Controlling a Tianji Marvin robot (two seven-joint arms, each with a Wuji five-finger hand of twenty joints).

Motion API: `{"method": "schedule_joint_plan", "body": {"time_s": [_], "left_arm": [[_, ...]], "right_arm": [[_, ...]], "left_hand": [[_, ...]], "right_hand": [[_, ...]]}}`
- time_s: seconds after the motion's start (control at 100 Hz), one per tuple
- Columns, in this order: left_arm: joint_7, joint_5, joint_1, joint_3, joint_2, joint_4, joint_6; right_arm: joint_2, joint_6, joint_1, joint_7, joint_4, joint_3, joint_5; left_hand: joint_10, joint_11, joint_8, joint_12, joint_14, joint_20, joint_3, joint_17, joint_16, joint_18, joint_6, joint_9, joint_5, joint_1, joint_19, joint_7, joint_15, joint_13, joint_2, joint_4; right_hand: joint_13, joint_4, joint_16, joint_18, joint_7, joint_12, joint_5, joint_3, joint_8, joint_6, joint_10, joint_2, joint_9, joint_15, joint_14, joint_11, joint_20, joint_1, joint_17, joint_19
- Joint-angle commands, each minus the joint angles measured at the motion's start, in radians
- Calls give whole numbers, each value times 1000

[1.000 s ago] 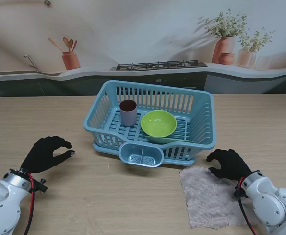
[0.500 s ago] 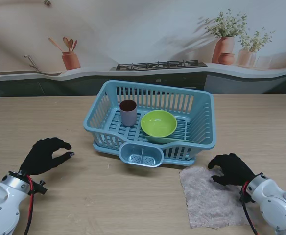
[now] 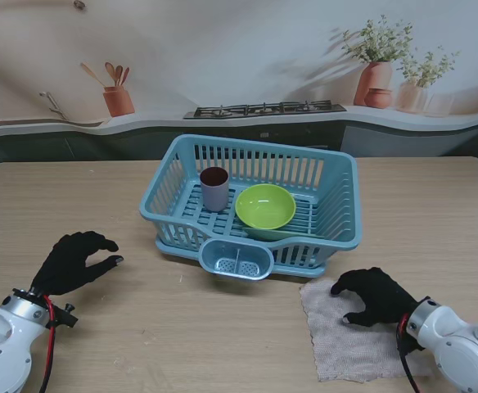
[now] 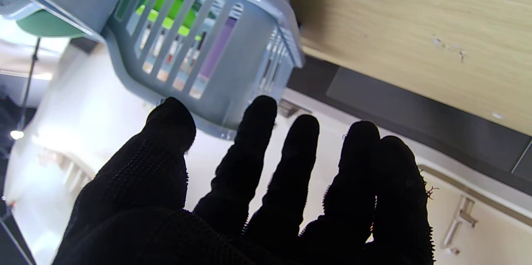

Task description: Clear dishes and wipe the table

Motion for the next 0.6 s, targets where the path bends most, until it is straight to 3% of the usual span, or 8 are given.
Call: {"method": "schedule_joint_plan", "body": {"time_s": [0.0,0.23,0.4,0.59], "left_arm": [[-10,-2,5,1,-4,-8,2],[-12,-4,8,2,-4,-10,6],[-9,-5,10,1,-5,-11,6],[1,-2,14,-1,-7,-12,6]], "right_arm": [[2,5,-16,31,-13,-13,-2],[13,27,-25,87,-15,-40,-25],[23,19,-19,123,-5,-55,-77],[30,43,-10,145,19,-87,-123]], "left_hand": [[26,-6,12,-19,39,7,15,-9,-10,14,13,5,47,-18,4,-13,-5,-9,42,40],[26,-6,16,-19,40,7,9,-9,-9,13,14,4,49,-16,5,-15,-5,-10,45,40],[25,-6,18,-19,41,6,3,-10,-9,12,14,5,50,-14,5,-16,-5,-11,49,40],[25,-5,19,-19,42,6,-4,-12,-9,13,14,5,50,-10,4,-17,-5,-11,52,41]], "right_hand": [[-43,26,-1,3,9,-9,-50,-29,4,-28,-21,-47,-60,-21,-21,-6,25,-19,-21,-30],[-72,17,25,17,12,-3,-124,-32,9,-25,-29,-115,-162,-7,-24,7,76,10,-24,-60],[-68,3,57,24,49,11,-160,17,25,2,-28,-169,-192,44,-34,59,123,25,-4,-48],[-63,-12,122,-28,90,23,-219,70,25,73,-3,-203,-198,217,-20,129,176,62,38,119]]}}
